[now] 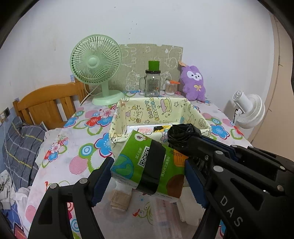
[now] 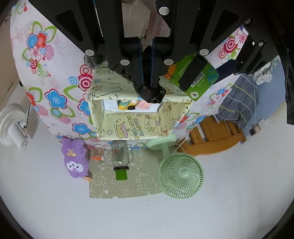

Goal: Organize soft objects
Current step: 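Lift the green tissue pack with the left tool while the right tool carries the black bag over the box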

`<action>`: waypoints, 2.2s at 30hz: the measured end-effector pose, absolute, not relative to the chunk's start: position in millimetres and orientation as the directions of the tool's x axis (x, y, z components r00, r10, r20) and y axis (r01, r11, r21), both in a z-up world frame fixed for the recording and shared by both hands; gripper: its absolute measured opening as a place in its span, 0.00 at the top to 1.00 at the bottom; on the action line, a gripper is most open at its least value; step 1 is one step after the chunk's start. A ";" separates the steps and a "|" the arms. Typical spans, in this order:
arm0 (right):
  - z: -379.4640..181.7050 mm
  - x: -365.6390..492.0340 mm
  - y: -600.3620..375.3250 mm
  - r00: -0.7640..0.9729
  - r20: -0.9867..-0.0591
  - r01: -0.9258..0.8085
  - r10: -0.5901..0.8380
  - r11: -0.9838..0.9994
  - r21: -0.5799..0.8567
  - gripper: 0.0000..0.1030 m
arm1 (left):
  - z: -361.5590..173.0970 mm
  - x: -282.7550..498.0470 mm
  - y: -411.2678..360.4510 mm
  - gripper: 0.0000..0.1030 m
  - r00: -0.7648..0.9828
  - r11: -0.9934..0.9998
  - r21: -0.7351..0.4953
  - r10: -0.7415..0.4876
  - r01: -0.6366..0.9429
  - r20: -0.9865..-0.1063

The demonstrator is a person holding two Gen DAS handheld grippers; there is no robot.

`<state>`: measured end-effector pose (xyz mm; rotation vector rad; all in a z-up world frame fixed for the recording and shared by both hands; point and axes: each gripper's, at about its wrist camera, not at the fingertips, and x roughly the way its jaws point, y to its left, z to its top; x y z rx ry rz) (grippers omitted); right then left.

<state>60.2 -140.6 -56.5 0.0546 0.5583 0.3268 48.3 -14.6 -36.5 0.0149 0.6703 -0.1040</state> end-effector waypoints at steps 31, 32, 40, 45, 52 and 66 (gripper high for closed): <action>-17.9 39.1 -151.5 0.837 -0.453 -0.277 0.306 0.952 0.130 0.91 | 3.1 35.0 -24.6 0.23 0.821 0.994 -0.011 -0.098 0.110 -0.562; -17.5 39.8 -151.5 0.838 -0.452 -0.277 0.306 0.952 0.129 0.91 | 3.8 36.3 -24.4 0.23 0.822 0.994 -0.012 -0.098 0.110 -0.561; -11.2 50.8 -150.3 0.840 -0.449 -0.276 0.304 0.953 0.128 0.91 | 8.3 46.4 -23.6 0.23 0.825 0.994 -0.014 -0.100 0.111 -0.557; -9.5 55.0 -149.4 0.841 -0.447 -0.276 0.304 0.952 0.128 0.91 | 8.2 46.1 -23.5 0.23 0.826 0.994 -0.013 -0.099 0.111 -0.555; -3.4 72.6 -149.1 0.842 -0.446 -0.275 0.303 0.953 0.128 0.91 | 12.6 60.3 -23.8 0.23 0.827 0.994 -0.014 -0.100 0.110 -0.554; -0.3 108.0 -147.1 0.842 -0.445 -0.281 0.306 0.952 0.124 0.91 | 11.4 99.1 -22.2 0.23 0.829 0.994 -0.014 -0.096 0.106 -0.551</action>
